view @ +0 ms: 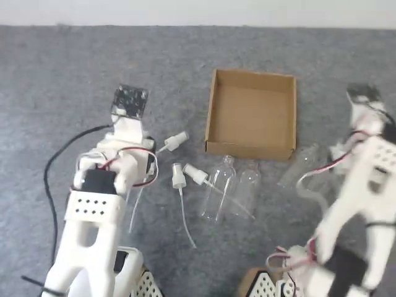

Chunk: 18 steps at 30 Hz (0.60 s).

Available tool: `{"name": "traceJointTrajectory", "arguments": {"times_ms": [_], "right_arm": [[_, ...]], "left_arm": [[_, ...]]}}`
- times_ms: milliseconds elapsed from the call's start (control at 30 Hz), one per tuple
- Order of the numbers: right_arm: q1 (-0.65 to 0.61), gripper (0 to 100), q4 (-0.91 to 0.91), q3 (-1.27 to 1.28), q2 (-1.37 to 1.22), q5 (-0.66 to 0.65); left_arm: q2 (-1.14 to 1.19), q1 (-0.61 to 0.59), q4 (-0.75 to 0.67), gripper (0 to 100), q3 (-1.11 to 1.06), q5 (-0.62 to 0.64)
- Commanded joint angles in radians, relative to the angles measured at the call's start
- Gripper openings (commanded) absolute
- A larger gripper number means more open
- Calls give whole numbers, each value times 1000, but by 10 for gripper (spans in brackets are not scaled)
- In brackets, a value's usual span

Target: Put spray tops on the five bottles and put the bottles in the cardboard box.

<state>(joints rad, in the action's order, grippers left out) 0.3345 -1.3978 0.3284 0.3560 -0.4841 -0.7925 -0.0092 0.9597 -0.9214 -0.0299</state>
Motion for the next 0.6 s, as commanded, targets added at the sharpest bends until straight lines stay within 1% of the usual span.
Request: {"name": "traceJointTrajectory", "arguments": {"times_ms": [0, 67, 133, 200, 267, 433, 567], "right_arm": [[-283, 6, -16, -8, 246, 158], [-452, 6, 8, 8, 312, 219], [-599, 6, 73, 37, 351, 287], [-723, 6, 154, 78, 363, 336], [-820, 6, 240, 143, 363, 348], [-938, 6, 461, 301, 371, 348], [-1015, 6, 619, 445, 374, 348]], "left_arm": [[-37, 8, 114, 12, 223, 11], [-37, 8, 147, 12, 325, 14], [-37, 8, 173, 12, 412, 26], [-37, 8, 198, 12, 493, 68], [-37, 8, 212, 12, 570, 97], [-37, 6, 204, 11, 713, 173], [-37, 6, 204, 11, 750, 295]]}}
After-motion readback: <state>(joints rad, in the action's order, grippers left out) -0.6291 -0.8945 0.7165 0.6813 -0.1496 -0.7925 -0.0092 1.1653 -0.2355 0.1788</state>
